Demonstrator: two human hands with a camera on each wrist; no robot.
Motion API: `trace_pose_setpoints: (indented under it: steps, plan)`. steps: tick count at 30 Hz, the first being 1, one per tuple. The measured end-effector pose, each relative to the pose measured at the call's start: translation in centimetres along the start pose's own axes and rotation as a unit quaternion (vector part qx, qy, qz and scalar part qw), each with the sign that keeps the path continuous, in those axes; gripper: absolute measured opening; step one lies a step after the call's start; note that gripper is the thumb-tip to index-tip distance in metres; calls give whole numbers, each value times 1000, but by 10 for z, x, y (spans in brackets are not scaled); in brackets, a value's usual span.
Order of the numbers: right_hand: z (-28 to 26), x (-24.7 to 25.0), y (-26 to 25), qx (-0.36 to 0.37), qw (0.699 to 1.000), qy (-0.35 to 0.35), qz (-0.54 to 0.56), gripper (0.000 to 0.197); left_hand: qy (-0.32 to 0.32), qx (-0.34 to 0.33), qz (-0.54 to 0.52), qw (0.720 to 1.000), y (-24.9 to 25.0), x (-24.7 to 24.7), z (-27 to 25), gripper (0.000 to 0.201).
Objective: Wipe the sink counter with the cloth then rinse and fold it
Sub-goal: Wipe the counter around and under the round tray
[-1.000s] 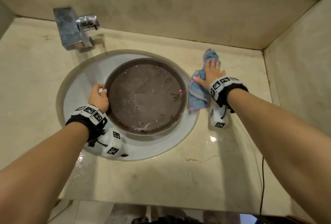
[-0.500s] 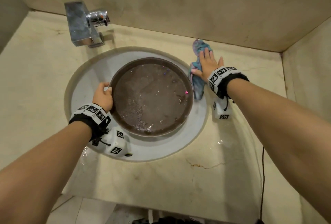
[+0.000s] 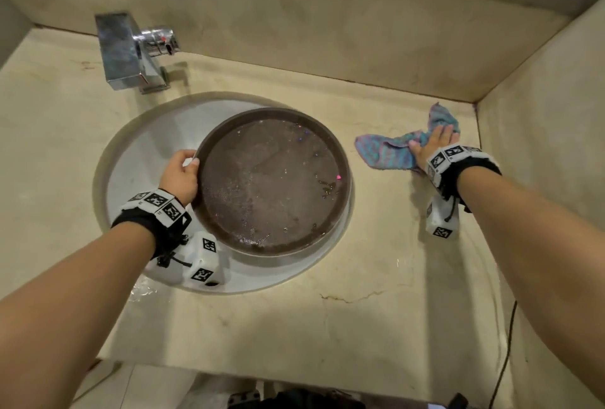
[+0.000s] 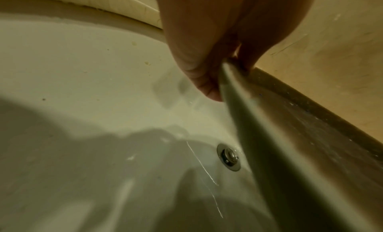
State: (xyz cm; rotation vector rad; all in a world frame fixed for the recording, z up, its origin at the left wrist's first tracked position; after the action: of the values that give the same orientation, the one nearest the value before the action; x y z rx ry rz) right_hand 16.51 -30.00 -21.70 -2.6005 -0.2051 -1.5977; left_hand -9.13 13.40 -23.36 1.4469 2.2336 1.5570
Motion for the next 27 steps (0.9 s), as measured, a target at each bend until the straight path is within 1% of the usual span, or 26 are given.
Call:
trace_pose_setpoints:
  steps: [4,8,13,16,21,24,27]
  plan:
    - [-14,-9,-4,11,1000,-10,-2,83,-19,-8,-22,1000,6,0,-4,23]
    - [-28,-19,6,12,1000,-22,-6,83,-26,-20,-19,999,22,-6,-3,28]
    - [-51,-29,27,-13,999,-28,16,83,-49,-47,-6,998,62,-40,-17,29]
    - [-59,-34,43,-19,1000,-23,11,83,-54,-55,15,997,73,-65,-23,29]
    - [-62,-35,48,1,999,-19,-27,80,-56,-50,34,997,76,-93,-20,30]
    - [-58,-29,48,-3,999,-20,-41,81,-68,-50,29,996,80,-104,-15,31]
    - [-48,-22,49,13,999,-21,-45,81,-71,-50,41,995,82,-111,-8,31]
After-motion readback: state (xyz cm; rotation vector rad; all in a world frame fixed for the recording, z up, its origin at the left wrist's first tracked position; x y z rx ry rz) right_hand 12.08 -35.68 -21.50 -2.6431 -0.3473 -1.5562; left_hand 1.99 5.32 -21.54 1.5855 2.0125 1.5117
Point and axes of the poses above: each hand's wrist, its own z-axis towards the middle knuckle, its own x-axis out of the back of the hand, y = z × x, the point moved 9 cm from there along z, towards the middle knuckle, and after that the axes turned 11 degrees about x, right-handed, at the moved point
